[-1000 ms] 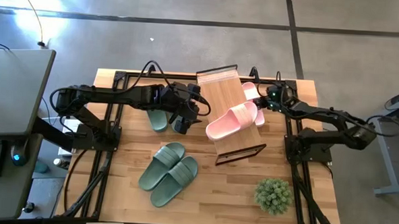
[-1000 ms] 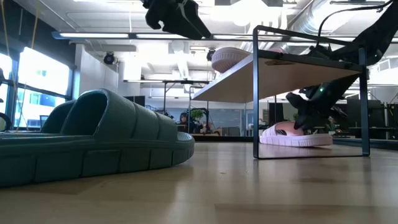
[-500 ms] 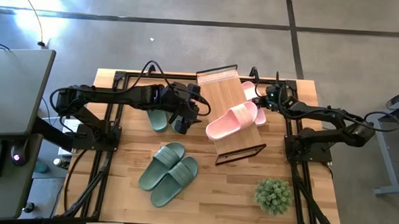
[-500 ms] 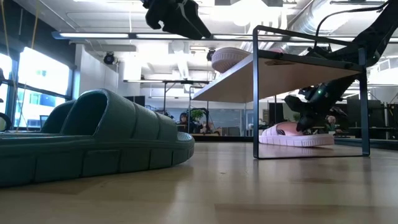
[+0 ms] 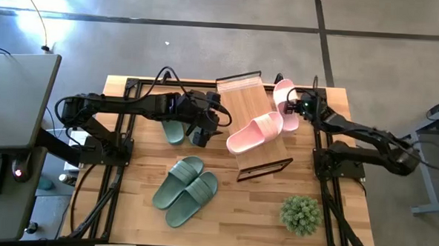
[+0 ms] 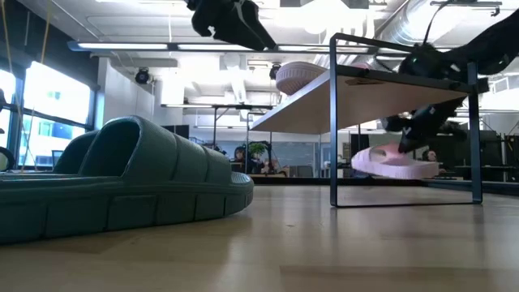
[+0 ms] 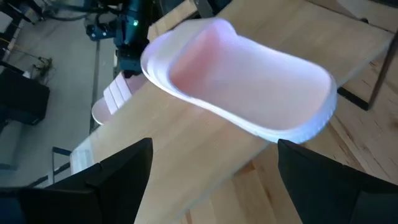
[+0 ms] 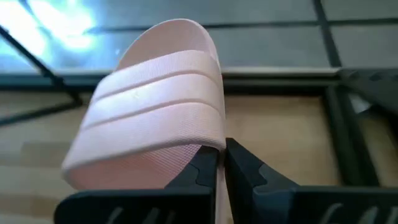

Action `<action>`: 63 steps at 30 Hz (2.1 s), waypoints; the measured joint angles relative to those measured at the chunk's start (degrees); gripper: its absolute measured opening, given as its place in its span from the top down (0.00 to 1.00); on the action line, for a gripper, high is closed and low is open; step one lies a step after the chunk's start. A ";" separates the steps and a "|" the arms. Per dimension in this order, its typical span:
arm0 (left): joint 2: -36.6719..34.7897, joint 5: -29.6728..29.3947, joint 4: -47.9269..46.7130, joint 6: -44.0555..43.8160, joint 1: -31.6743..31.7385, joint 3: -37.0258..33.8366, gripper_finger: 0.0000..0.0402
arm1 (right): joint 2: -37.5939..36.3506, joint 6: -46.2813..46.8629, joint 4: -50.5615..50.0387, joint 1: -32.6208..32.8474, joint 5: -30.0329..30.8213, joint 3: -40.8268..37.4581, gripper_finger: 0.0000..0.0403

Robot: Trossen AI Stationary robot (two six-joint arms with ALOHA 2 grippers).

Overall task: Pick and place slides into the shelf
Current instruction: Put the pink slide on the shelf

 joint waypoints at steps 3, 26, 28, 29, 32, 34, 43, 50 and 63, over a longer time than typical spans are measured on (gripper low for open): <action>0.00 -0.02 2.31 -0.01 0.00 0.00 0.19 | -3.70 1.49 -0.93 0.37 2.20 0.02 1.00; 0.62 -2.16 16.92 -3.21 0.00 0.01 0.19 | -26.98 -3.04 -2.60 10.37 13.44 16.57 1.00; 0.84 -4.58 19.53 -4.92 0.00 -0.02 0.19 | -26.38 -4.52 2.28 12.34 13.03 17.90 1.00; 1.34 -6.10 21.85 -5.95 0.00 0.05 0.19 | -25.95 -5.33 5.10 13.31 13.01 18.23 1.00; 2.89 -9.14 26.37 -8.92 0.00 -0.02 0.19 | -23.84 -6.25 15.12 15.90 12.45 18.47 1.00; 4.42 -10.41 31.28 -10.35 0.02 -0.02 0.19 | -21.77 -7.01 21.47 17.16 11.90 18.47 1.00; 9.53 -11.13 49.09 -20.14 -0.02 0.00 0.19 | -9.36 -7.00 47.42 19.52 6.60 18.45 1.00; 13.50 -16.57 61.54 -23.59 0.00 0.00 0.19 | -0.57 1.13 61.25 19.55 2.15 18.45 1.00; 18.80 -19.55 70.02 -23.60 0.00 0.00 0.19 | 10.09 10.49 69.13 21.83 0.86 22.14 1.00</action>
